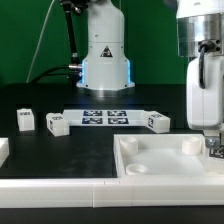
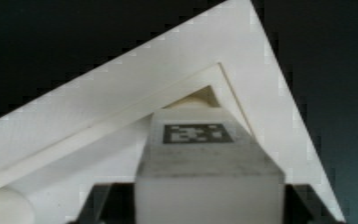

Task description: Assemble one leg

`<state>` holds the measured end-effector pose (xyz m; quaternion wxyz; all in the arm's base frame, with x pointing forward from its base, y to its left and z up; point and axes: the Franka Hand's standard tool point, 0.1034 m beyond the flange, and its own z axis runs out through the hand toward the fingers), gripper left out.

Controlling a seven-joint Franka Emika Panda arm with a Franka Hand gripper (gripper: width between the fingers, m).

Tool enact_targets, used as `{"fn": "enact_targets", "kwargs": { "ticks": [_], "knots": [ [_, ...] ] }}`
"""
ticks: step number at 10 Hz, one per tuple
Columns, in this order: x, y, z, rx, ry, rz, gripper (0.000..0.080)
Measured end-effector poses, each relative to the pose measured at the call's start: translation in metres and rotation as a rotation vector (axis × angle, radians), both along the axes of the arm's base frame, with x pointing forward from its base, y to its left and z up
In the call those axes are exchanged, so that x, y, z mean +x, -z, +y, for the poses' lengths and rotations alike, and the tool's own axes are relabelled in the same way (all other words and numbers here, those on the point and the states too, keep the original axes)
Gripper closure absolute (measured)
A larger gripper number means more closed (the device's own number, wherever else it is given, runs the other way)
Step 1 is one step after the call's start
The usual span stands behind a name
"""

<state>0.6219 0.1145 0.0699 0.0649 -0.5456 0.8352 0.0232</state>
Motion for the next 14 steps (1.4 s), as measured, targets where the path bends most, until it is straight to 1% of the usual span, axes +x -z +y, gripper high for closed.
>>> {"fn": "enact_targets", "kwargs": {
  "ticks": [1, 2, 3, 4, 5, 6, 8, 9, 11, 12, 14],
  "knots": [
    [0.0, 0.0001, 0.0001, -0.001, -0.018, -0.002, 0.0425],
    [0.0, 0.0002, -0.0002, -0.002, -0.023, -0.003, 0.0286],
    [0.0013, 0.0, -0.0032, -0.01, -0.101, -0.016, 0.0286],
    [0.0016, -0.0001, -0.0041, -0.021, -0.217, -0.029, 0.0174],
    [0.0021, -0.0003, -0.0055, -0.032, -0.345, -0.043, 0.0157],
    [0.002, -0.0003, -0.0053, -0.039, -0.409, -0.05, 0.0157],
    [0.0026, -0.0016, -0.0034, -0.06, -0.662, -0.065, 0.0151],
    [0.0035, -0.0024, -0.0027, -0.068, -0.742, -0.073, 0.0151],
    [0.0035, -0.0037, -0.0006, -0.096, -0.97, -0.076, 0.0151],
    [0.0036, -0.0036, -0.0009, -0.118, -1.118, -0.081, 0.0151],
    [0.0039, -0.0029, -0.0048, -0.142, -1.387, -0.099, 0.0151]
  ]
}}
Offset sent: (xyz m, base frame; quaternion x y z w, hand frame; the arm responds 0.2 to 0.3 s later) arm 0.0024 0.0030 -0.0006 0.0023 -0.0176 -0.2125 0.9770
